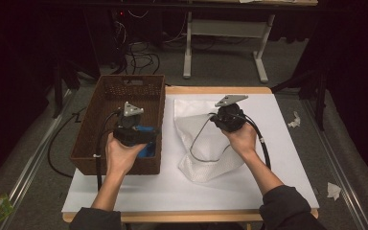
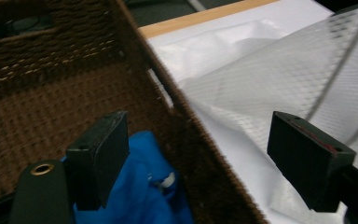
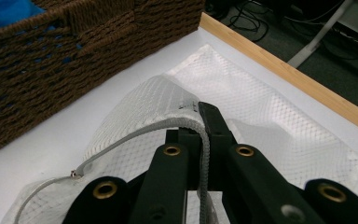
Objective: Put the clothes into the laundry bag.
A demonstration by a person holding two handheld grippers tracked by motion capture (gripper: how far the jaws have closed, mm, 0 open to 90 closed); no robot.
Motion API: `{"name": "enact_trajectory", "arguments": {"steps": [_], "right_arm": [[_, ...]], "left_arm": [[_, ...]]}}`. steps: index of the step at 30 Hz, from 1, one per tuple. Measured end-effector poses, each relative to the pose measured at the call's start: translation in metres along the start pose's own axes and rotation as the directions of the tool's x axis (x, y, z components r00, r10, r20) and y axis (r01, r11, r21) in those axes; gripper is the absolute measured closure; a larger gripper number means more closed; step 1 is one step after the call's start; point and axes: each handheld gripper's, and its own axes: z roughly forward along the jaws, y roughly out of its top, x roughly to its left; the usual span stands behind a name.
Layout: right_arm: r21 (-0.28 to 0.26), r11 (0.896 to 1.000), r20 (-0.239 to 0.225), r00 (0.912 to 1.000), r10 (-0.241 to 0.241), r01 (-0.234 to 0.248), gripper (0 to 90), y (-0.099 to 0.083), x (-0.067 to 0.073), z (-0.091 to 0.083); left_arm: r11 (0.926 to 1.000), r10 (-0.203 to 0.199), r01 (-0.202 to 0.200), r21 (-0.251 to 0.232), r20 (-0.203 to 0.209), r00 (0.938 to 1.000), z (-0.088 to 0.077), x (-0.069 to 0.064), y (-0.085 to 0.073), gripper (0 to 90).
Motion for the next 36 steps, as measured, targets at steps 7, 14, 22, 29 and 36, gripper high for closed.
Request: {"name": "enact_trajectory", "arguments": {"steps": [7,14,22,29,36], "right_arm": [[0.008,1.0,0.019,0.9994,-0.029,0.028,89.6,0.001,0.005,0.001],[0.022,0.999,0.03,0.9986,-0.044,0.044,89.5,0.001,0.008,0.004],[0.027,0.999,0.03,0.9986,-0.042,0.042,89.5,0.0,0.005,0.004],[0.052,0.997,0.035,0.9977,-0.057,0.056,89.5,0.0,0.008,0.011],[0.062,0.997,0.032,0.9979,-0.056,0.054,89.5,0.0,0.008,0.012]], "left_arm": [[0.9998,-0.006,0.007,0.019,-0.039,0.9992,0.002,0.012,-0.002,17.8],[0.9983,-0.019,0.022,0.054,-0.052,0.9985,0.01,0.025,-0.002,15.0],[0.9911,-0.054,0.064,0.117,-0.084,0.995,0.021,0.043,-0.004,13.0],[0.9771,-0.094,0.114,0.18,-0.117,0.9887,0.033,0.058,-0.005,10.2],[0.958,-0.126,0.14,0.25,-0.071,0.9894,0.049,0.066,-0.006,2.9]]}}
